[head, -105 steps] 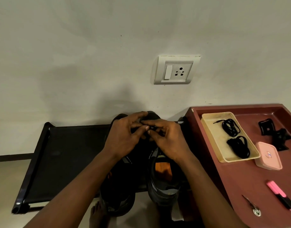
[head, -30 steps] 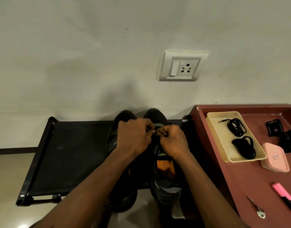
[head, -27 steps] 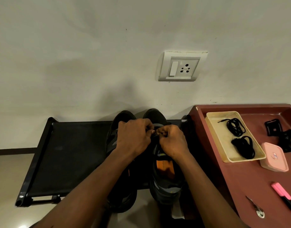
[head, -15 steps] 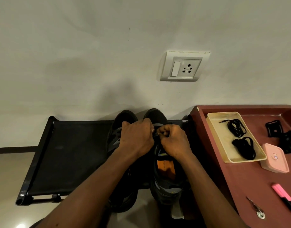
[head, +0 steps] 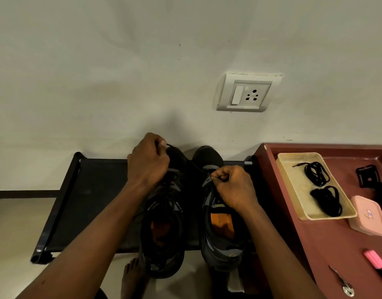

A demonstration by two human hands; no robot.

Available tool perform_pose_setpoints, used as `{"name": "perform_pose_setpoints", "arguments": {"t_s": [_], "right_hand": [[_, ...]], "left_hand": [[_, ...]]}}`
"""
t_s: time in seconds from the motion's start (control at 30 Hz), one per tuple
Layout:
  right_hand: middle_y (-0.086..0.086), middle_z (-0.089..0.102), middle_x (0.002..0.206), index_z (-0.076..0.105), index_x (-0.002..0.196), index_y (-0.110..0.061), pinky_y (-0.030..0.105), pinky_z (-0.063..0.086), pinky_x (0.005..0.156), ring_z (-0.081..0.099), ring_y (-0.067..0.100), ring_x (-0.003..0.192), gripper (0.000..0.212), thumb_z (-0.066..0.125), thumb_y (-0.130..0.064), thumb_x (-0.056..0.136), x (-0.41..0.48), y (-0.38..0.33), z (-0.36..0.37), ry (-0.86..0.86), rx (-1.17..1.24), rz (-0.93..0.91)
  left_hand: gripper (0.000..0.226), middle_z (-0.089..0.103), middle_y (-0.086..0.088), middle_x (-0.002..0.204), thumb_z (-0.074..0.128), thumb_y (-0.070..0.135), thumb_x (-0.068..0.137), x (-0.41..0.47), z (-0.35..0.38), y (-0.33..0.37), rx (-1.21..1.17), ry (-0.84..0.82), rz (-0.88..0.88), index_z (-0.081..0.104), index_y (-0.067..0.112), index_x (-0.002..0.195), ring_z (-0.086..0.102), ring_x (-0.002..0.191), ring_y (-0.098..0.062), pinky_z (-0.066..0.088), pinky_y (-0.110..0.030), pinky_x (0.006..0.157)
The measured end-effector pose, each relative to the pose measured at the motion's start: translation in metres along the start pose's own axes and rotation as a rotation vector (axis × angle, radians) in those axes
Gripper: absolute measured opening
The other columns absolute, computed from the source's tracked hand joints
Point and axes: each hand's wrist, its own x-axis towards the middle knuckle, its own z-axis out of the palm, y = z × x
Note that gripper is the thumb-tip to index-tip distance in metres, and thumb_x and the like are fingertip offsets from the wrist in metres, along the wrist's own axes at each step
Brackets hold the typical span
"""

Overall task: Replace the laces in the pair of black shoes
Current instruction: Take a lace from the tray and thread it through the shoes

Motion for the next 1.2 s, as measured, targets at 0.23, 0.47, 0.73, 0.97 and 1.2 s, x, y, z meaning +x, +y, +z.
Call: {"name": "perform_pose_setpoints", "arguments": {"t_s": [0.23, 0.47, 0.73, 0.97, 1.2], "right_hand": [[-0.029, 0.069, 0.071, 0.069, 0.066, -0.037, 0.027, 0.058, 0.065, 0.065, -0.009, 0.070, 0.032, 0.075, -0.019, 0.091, 0.000, 0.000, 0.000, 0.005, 0.016, -0.005], [-0.016, 0.068, 0.067, 0.068, 0.068, -0.037, 0.030, 0.061, 0.069, 0.066, 0.000, 0.067, 0.031, 0.075, -0.019, 0.092, 0.000, 0.000, 0.000, 0.015, -0.011, -0.010], [-0.015, 0.072, 0.079, 0.075, 0.085, -0.033, 0.033, 0.062, 0.070, 0.068, 0.002, 0.071, 0.015, 0.073, -0.021, 0.093, -0.001, -0.001, -0.002, -0.022, -0.021, -0.004], [-0.014, 0.071, 0.078, 0.075, 0.086, -0.034, 0.037, 0.062, 0.074, 0.068, 0.004, 0.073, 0.014, 0.074, -0.022, 0.093, -0.001, -0.001, -0.002, -0.013, -0.029, -0.017], [-0.017, 0.067, 0.082, 0.073, 0.087, -0.039, 0.036, 0.061, 0.076, 0.065, 0.003, 0.078, 0.012, 0.077, -0.028, 0.091, -0.001, 0.002, -0.002, 0.034, -0.085, -0.035]], "left_hand": [[0.014, 0.075, -0.001, 0.107, 0.042, 0.022, 0.110, 0.020, -0.009, -0.008, -0.520, 0.182, -0.307, 0.055, 0.019, 0.106, 0.075, 0.089, -0.014, 0.056, -0.036, 0.084], [0.017, 0.069, -0.006, 0.078, 0.042, 0.017, 0.110, 0.003, 0.010, 0.026, -1.243, -0.344, -0.457, 0.051, 0.017, 0.097, 0.065, 0.060, -0.020, 0.060, -0.043, 0.077], [0.014, 0.070, 0.013, 0.091, 0.069, 0.031, 0.092, -0.015, 0.023, 0.032, -0.025, -0.552, 0.173, 0.066, 0.031, 0.105, 0.065, 0.082, -0.001, 0.053, -0.026, 0.075], [0.012, 0.072, 0.010, 0.103, 0.068, 0.030, 0.095, -0.020, 0.030, 0.031, 0.251, -0.448, 0.340, 0.072, 0.032, 0.106, 0.066, 0.097, -0.012, 0.056, -0.037, 0.091], [0.012, 0.063, 0.005, 0.102, 0.060, 0.030, 0.098, -0.002, 0.010, 0.015, 0.346, -0.176, 0.328, 0.071, 0.030, 0.103, 0.063, 0.094, -0.021, 0.047, -0.035, 0.078]]}}
